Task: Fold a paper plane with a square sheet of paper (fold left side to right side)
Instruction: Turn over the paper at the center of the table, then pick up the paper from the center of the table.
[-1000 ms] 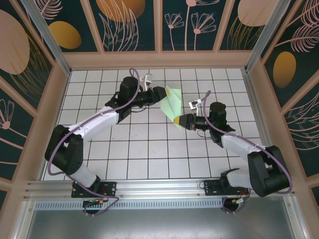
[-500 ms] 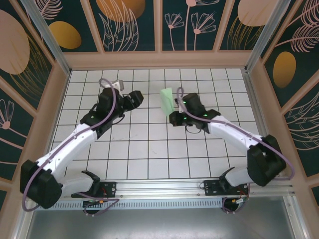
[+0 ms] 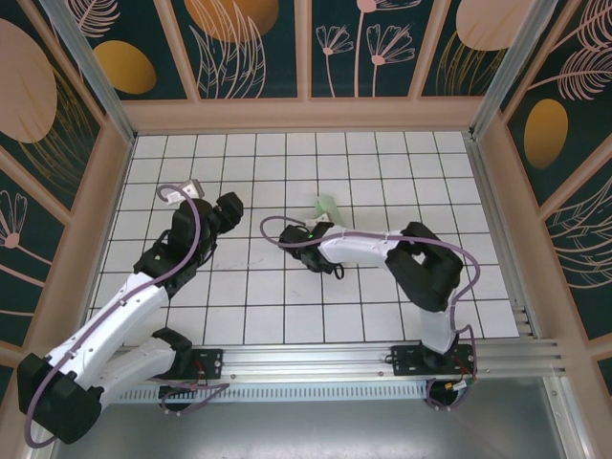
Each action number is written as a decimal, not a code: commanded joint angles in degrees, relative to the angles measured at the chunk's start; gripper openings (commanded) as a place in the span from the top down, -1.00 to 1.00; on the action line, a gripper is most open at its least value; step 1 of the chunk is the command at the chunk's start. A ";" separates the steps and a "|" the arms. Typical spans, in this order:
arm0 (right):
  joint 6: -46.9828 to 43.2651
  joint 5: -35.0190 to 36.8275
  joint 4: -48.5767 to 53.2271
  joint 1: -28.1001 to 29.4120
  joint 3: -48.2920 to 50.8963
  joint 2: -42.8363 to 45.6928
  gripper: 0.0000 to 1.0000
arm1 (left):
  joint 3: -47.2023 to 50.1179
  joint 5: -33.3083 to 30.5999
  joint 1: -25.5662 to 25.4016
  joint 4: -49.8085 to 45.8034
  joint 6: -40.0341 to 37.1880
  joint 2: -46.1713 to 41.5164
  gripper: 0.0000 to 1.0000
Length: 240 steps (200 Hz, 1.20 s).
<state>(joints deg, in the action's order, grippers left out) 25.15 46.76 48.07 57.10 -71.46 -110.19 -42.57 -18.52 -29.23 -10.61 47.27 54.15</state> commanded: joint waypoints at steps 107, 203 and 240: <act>-7.80 -23.60 -15.26 4.17 10.51 12.10 -0.49 | 4.72 5.42 0.41 5.94 2.26 2.83 -0.51; -7.52 -41.98 -33.44 -15.64 23.17 43.24 -0.82 | 2.06 34.30 -5.10 34.63 9.18 31.07 -0.32; -7.27 -54.05 -41.09 -24.58 27.95 47.27 -0.98 | -4.78 37.60 -6.78 39.10 11.15 43.14 -0.28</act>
<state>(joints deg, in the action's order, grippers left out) 17.98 3.55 14.74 36.99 -46.48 -64.69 -42.70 14.50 -35.40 20.93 55.81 92.16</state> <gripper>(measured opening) 0.982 0.650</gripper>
